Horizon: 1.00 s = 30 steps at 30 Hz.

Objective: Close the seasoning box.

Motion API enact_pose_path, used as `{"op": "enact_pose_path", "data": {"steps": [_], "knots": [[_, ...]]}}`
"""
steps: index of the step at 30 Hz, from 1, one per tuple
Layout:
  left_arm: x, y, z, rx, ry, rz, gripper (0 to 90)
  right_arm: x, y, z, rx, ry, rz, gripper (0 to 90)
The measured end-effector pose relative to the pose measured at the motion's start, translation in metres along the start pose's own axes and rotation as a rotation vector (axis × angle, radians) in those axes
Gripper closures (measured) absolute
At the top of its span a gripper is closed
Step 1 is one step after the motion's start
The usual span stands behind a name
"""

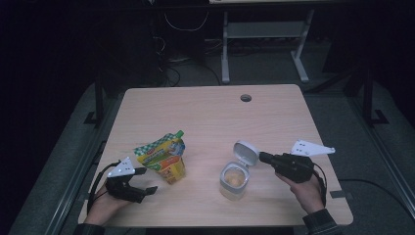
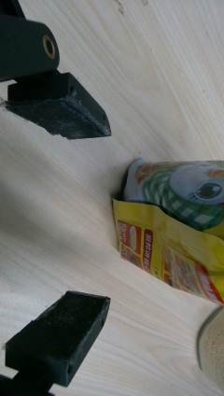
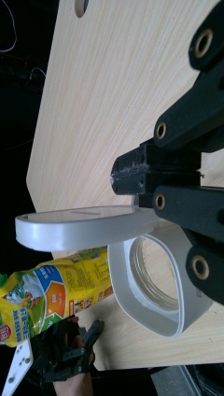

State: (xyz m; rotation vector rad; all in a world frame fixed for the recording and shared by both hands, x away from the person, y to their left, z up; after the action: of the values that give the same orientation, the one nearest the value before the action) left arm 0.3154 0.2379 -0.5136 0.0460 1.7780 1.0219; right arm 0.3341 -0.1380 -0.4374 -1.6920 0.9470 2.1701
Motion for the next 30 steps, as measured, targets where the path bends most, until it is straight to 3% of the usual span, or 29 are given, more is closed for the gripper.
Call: {"op": "enact_pose_path", "data": {"steps": [16, 25, 30], "knots": [[0.000, -0.001, 0.000, 0.001, -0.007, -0.006, 15.3, -0.008, -0.001, 0.013, -0.015, 0.028, -0.006, 89.3], [-0.001, 0.000, -0.002, -0.002, -0.006, -0.005, 15.3, -0.009, 0.000, 0.025, -0.049, 0.045, -0.011, 89.3], [0.000, 0.000, -0.002, 0.001, -0.010, -0.004, 15.3, -0.008, 0.000, 0.023, -0.041, 0.043, -0.012, 89.2]]}}
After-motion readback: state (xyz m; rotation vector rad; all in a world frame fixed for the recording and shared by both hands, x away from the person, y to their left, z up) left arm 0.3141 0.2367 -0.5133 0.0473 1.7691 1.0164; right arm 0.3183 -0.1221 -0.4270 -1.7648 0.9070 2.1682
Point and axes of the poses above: each handheld gripper's, and its own axes: y roughly backward along the jaws, x roughly out of its underside, z roughly to its left, the point moved 10 cm from there along -y, roughly forward along the jaws, and after that the axes turned 3 degrees about y, right-handed, at the moved point
